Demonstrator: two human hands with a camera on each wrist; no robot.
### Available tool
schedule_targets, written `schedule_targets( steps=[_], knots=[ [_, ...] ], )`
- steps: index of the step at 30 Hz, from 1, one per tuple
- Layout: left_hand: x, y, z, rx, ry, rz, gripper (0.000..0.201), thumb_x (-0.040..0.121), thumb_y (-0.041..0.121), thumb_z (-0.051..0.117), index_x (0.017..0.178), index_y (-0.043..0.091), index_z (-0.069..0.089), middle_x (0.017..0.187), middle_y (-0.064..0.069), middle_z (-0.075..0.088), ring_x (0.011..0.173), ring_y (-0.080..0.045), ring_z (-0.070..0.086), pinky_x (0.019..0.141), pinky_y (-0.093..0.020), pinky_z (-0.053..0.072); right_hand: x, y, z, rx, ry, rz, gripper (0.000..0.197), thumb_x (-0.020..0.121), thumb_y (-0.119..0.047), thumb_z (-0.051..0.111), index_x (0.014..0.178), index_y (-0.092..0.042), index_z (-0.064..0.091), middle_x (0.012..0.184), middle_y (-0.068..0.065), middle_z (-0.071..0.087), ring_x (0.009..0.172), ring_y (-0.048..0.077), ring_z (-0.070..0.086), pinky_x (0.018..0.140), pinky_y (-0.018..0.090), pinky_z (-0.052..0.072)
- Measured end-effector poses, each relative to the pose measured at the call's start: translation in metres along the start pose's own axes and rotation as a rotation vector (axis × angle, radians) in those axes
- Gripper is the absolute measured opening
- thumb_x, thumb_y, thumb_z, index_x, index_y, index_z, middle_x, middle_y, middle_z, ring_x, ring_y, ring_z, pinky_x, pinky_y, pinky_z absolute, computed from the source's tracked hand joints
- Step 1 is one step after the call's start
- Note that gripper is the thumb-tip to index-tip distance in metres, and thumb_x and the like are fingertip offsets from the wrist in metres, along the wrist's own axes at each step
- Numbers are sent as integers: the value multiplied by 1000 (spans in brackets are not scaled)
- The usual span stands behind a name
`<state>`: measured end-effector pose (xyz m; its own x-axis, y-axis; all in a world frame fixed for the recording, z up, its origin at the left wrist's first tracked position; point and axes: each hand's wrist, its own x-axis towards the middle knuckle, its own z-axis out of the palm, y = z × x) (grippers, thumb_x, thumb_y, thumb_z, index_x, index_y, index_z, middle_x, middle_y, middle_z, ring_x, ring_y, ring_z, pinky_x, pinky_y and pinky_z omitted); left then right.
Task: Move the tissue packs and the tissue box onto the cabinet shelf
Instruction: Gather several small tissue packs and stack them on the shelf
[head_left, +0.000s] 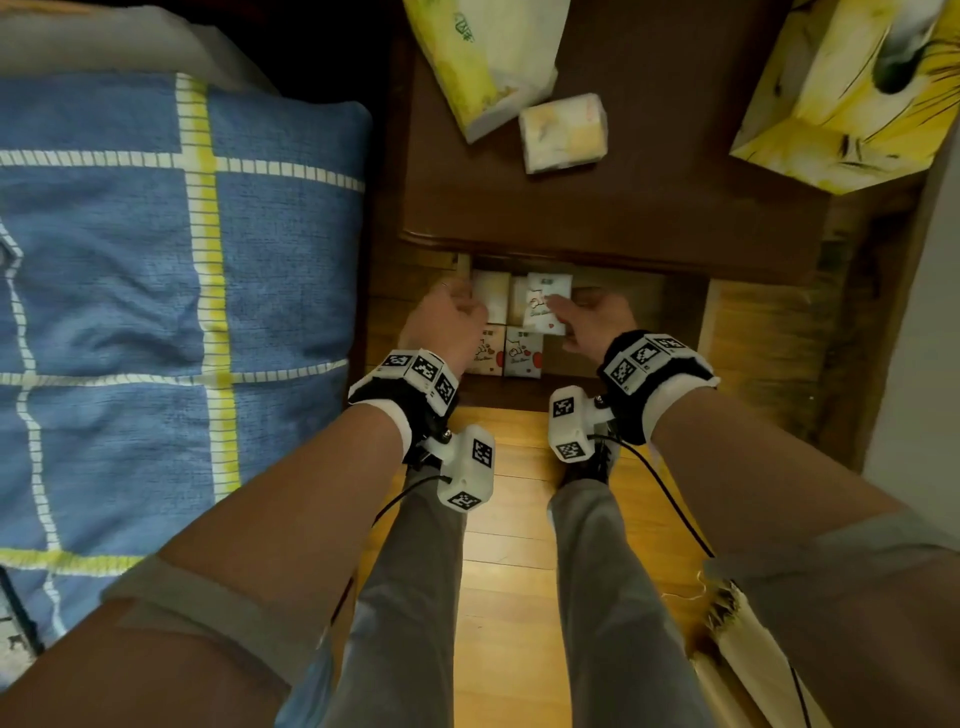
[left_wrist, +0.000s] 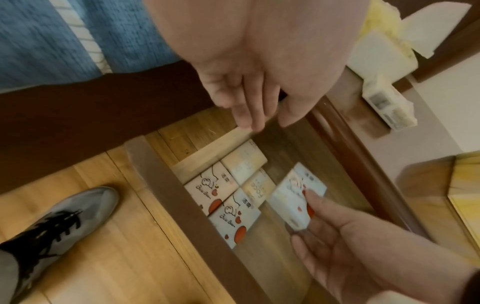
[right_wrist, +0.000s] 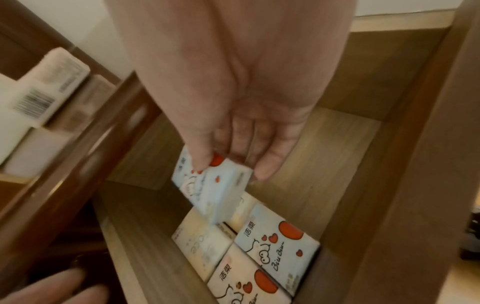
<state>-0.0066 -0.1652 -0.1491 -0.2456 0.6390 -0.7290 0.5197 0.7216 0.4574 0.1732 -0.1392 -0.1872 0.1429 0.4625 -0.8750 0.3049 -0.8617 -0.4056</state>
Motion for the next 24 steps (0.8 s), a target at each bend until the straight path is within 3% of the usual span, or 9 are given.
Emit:
schedule_targets(
  steps=[3, 5, 7, 10, 12, 14, 18, 20, 24],
  knots=[
    [9, -12, -10, -8, 112, -4, 49, 87, 29, 60, 135, 24, 49, 126, 3, 59, 111, -19, 61, 95, -41, 52, 16, 3, 9, -67, 94, 31, 45, 91, -27, 66, 131, -9, 54, 125, 12, 65, 109, 30, 65, 92, 44, 56],
    [12, -18, -14, 7, 63, -15, 58, 88, 26, 61, 142, 23, 42, 139, -3, 50, 120, -22, 56, 99, -41, 50, 24, 2, 18, -85, 119, 25, 44, 92, -24, 65, 131, -8, 54, 128, 13, 64, 113, 31, 63, 96, 44, 54],
    [14, -24, -16, 12, -40, -16, 64, 92, 22, 59, 150, 26, 32, 149, -6, 44, 120, -22, 57, 91, -31, 49, 31, 0, 27, -114, 146, -25, 36, 93, -19, 63, 127, -9, 57, 127, 12, 65, 115, 30, 62, 96, 39, 52],
    [11, -28, -18, 54, -151, 45, 64, 96, 20, 52, 152, 37, 27, 143, -5, 55, 88, -22, 68, 65, -29, 53, 38, -1, 38, -228, 106, -64, 31, 95, -13, 57, 125, -9, 58, 126, 12, 65, 113, 30, 63, 88, 33, 51],
    [10, -30, -18, 89, -172, 70, 64, 96, 21, 50, 151, 41, 27, 137, -3, 60, 64, -15, 60, 59, -35, 55, 39, 1, 42, -343, 32, -4, 33, 93, -16, 55, 125, -8, 58, 123, 13, 65, 104, 30, 64, 81, 32, 50],
    [11, -32, -17, 75, -182, 67, 65, 95, 21, 51, 152, 42, 26, 138, -2, 59, 59, -11, 54, 58, -34, 54, 38, 3, 44, -395, -13, 26, 36, 93, -18, 55, 128, -9, 56, 122, 13, 64, 102, 29, 63, 79, 33, 50],
    [14, -32, -16, 16, -180, 24, 64, 95, 23, 55, 152, 35, 29, 150, 7, 48, 104, -9, 58, 76, -22, 48, 39, -1, 42, -458, 77, -91, 44, 90, -13, 52, 133, -14, 45, 130, 13, 55, 113, 35, 59, 93, 43, 53],
    [15, -31, -15, 8, -187, 10, 64, 94, 24, 57, 151, 33, 30, 148, 6, 50, 122, -17, 56, 90, -28, 51, 40, -4, 44, -541, 38, -102, 44, 92, -8, 49, 136, -9, 44, 134, 17, 52, 116, 35, 57, 97, 46, 51],
    [18, -30, -14, 21, -176, -9, 60, 93, 26, 56, 149, 29, 34, 146, 4, 52, 119, -22, 60, 95, -43, 55, 41, 1, 51, -513, -104, -147, 67, 91, -4, 53, 150, -24, 27, 144, 9, 47, 124, 27, 54, 93, 34, 51]
  ],
)
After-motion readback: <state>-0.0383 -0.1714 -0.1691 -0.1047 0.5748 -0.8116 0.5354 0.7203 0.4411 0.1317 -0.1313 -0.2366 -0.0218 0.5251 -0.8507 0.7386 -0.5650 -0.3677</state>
